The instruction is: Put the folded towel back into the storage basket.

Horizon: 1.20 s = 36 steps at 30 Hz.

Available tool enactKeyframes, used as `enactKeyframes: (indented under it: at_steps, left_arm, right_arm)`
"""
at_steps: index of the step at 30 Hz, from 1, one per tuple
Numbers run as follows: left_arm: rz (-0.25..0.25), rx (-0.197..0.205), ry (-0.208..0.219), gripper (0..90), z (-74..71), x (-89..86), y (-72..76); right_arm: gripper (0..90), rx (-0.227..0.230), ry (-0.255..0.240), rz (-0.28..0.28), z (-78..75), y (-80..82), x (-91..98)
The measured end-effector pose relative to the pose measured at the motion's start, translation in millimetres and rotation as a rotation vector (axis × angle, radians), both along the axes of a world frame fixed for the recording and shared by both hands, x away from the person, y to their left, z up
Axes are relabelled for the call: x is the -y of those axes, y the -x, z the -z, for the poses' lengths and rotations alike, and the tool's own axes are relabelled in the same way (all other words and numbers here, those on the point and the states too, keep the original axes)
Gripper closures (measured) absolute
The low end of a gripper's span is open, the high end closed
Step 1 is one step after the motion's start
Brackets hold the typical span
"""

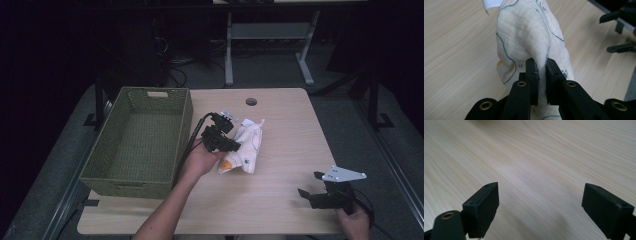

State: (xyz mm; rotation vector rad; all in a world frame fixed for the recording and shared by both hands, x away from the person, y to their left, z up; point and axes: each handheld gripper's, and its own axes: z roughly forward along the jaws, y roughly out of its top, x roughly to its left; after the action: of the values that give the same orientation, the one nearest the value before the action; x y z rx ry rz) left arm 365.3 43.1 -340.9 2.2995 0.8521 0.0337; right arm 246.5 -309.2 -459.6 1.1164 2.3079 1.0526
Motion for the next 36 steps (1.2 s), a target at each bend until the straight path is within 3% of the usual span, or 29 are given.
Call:
enactKeyframes:
  at_steps: [4,6,7,10,14,17,22,36]
  left_arm:
    - [0.008,-0.042,0.076,83.7,-4.4,-9.1,-1.2]
    - [0.009,-0.050,0.094,83.7,-5.7,-11.9,-1.4]
    - [0.018,-0.074,0.131,83.7,-6.9,-16.3,-2.3]
    - [0.023,-0.082,0.152,83.6,-8.2,-20.5,-2.7]
    - [0.022,-0.081,0.173,83.6,-12.0,-28.6,-2.2]
    - [0.025,-0.071,0.157,83.6,-15.1,-33.7,-1.3]
    - [0.021,-0.074,0.169,83.6,-19.9,-45.1,-1.1]
    - [-0.004,-0.070,0.238,83.6,-42.7,-96.1,-5.4]
  right_arm:
    - [13.6,-0.003,0.003,0.000,0.1,-0.3,-0.5]
    - [13.7,-0.001,0.003,0.001,0.0,-0.4,-0.1]
    - [13.7,0.000,0.002,0.002,0.1,-0.5,0.1]
    - [13.6,0.000,0.005,0.001,0.4,-0.8,0.3]
    - [13.6,-0.005,0.005,0.003,0.4,-0.6,-0.5]
    - [13.6,-0.007,0.011,0.004,1.0,-1.2,-1.4]
    - [13.6,-0.009,0.012,0.010,1.1,-1.7,-1.7]
    - [13.6,-0.013,0.012,0.032,2.8,-4.8,-1.1]
